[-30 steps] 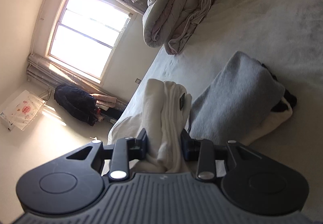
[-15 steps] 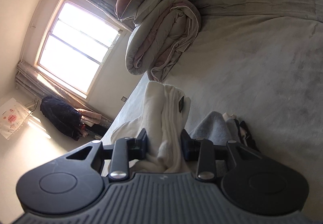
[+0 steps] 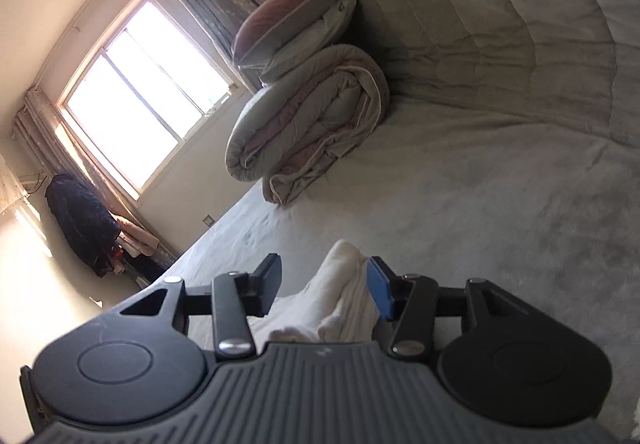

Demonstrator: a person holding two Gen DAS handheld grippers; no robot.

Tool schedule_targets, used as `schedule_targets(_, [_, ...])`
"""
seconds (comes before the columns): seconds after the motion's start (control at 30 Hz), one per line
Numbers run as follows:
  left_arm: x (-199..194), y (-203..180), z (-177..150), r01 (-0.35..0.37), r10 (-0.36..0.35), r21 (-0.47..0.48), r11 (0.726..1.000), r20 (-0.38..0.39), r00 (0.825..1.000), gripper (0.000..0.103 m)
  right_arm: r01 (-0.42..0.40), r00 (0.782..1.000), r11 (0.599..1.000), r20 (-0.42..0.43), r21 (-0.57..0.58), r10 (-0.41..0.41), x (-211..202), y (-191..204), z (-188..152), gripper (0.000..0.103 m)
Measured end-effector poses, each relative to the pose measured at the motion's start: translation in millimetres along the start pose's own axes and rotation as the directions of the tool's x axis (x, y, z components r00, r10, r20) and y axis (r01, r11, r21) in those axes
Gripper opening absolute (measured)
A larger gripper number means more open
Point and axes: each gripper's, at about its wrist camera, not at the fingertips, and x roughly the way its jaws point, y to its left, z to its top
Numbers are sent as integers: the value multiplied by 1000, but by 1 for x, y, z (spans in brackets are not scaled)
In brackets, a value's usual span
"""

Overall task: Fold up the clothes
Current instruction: 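Carry the sweatshirt with both grippers over the grey folded clothes stack, then lower the sweatshirt onto the stack and open both grippers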

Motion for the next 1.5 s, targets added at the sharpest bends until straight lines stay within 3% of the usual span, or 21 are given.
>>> schedule_targets(0.1, [-4, -12, -6, 36, -38, 75, 997, 34, 999, 38, -3, 999, 994, 42, -105, 7, -3, 14, -7, 36])
schedule_targets(0.17, [-3, -17, -16, 67, -70, 129, 989, 21, 997, 23, -3, 998, 984, 57, -178, 14, -3, 21, -20, 30])
schedule_targets(0.37, [8, 9, -57, 118, -113, 178, 977, -38, 993, 2, 78, 996, 958, 71, -275, -61, 7, 7, -60, 26])
schedule_targets(0.47, [7, 29, -75, 168, -168, 150, 974, -17, 986, 3, 117, 992, 940, 81, -321, -96, 12, 0, -80, 26])
schedule_targets(0.53, [5, 29, -84, 171, -175, 194, 966, 3, 985, 3, 126, 990, 935, 97, -333, -99, 11, -2, -86, 27])
schedule_targets(0.73, [1, 11, -87, 102, -112, 279, 955, 20, 994, 3, 150, 985, 924, 129, -352, -110, 8, -2, -93, 28])
schedule_targets(0.9, [-8, -8, -81, 39, -46, 328, 944, 12, 999, 3, 109, 991, 943, 111, -314, -77, -4, 4, -83, 35])
schedule_targets(0.97, [-12, -17, -80, 21, -26, 351, 936, 8, 1000, 8, 97, 992, 950, 104, -295, -69, -10, 7, -78, 41])
schedule_targets(1.17, [-20, -39, -74, -34, 38, 389, 921, -2, 999, 30, 111, 992, 956, 86, -272, -91, -28, 20, -64, 44])
schedule_targets(1.5, [-60, -68, -73, -128, 147, 397, 909, -18, 989, 41, 138, 990, 961, 55, -239, -129, -68, 41, -47, 53])
